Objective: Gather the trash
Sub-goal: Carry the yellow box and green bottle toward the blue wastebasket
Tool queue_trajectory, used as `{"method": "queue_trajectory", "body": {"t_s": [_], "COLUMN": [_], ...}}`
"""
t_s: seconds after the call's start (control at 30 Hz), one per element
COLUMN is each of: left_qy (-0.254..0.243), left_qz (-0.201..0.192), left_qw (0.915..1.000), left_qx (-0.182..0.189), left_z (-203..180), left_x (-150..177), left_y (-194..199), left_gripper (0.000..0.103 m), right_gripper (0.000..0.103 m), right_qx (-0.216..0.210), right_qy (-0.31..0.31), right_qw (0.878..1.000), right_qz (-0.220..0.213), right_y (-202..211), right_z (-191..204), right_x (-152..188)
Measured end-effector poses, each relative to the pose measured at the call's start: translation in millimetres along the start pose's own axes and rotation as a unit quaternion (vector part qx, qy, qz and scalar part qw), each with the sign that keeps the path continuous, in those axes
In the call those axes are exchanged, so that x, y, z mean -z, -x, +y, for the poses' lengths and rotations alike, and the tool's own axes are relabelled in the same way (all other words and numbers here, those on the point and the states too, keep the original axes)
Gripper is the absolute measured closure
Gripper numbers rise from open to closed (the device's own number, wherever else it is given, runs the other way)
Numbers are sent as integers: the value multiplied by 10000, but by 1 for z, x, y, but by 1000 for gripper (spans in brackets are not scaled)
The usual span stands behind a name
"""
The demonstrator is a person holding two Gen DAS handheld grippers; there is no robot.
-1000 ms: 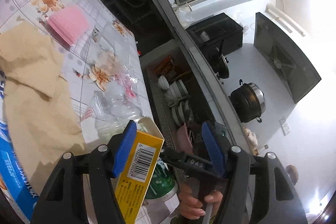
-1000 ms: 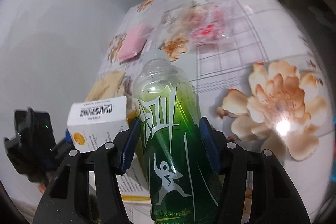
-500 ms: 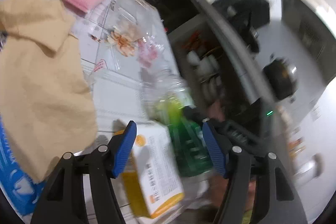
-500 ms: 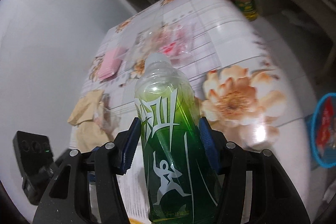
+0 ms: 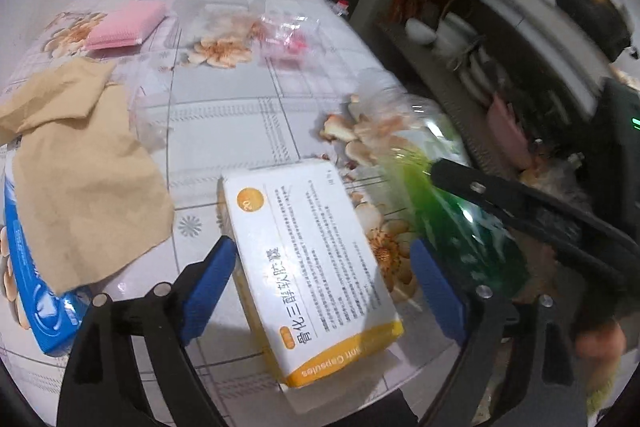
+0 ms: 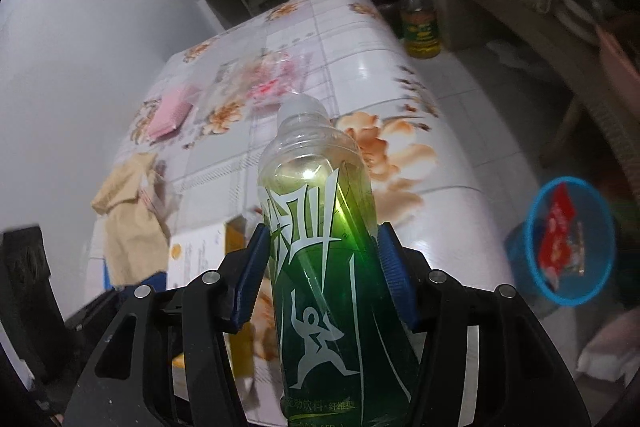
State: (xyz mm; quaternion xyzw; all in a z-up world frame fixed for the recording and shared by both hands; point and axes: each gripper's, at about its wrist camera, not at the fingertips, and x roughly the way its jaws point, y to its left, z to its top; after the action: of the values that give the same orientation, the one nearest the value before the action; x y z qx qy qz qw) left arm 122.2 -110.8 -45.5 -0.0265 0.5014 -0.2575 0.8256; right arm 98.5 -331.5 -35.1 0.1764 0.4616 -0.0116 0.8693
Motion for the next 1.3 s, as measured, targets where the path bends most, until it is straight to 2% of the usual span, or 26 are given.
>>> {"method": "queue_trajectory", "body": {"t_s": [0.2, 0.37, 0.5, 0.67, 0.7, 0.9, 0.97, 1.1, 1.17, 1.3], "left_qy": [-209, -430, -481, -529, -543, -627, -591, -529, -577, -731], "left_qz": [195, 251, 329, 322, 301, 192, 149, 35, 16, -43], "left_qw": [9979, 9971, 9967, 9970, 9970, 9967, 9974, 9984, 9983, 9967], "left_qx": [-579, -580, -559, -466, -470, -479, -385, -187, -60, 342], "left_z": [-8, -4, 4, 8, 9, 6, 6, 1, -8, -37], "left_x": [3, 3, 3, 3, 4, 7, 6, 1, -5, -26], "left_y": [-22, -23, -19, -14, -13, -8, -5, 4, 8, 8], "left_gripper": [16, 16, 16, 25, 26, 30, 30, 30, 30, 30], "right_gripper": [50, 45, 39, 39, 42, 46, 46, 47, 47, 47], "right_qx": [39, -273, -614, -1044, -1119, -1431, -1690, -2393, -2586, -2646], "right_qy": [351, 421, 329, 268, 222, -129, -443, -1063, -1311, -1677], "right_qw": [9992, 9967, 9901, 9801, 9787, 9784, 9742, 9571, 9513, 9479], "right_qz": [173, 638, 1221, 1666, 1709, 1486, 1431, 1238, 1046, 578], "right_y": [10, 8, -3, -22, -24, -16, -12, -6, 1, 28], "right_z": [-3, -7, -13, -16, -16, -24, -32, -51, -63, -96], "right_x": [10, 4, -2, 2, 4, 13, 15, 22, 27, 33]}}
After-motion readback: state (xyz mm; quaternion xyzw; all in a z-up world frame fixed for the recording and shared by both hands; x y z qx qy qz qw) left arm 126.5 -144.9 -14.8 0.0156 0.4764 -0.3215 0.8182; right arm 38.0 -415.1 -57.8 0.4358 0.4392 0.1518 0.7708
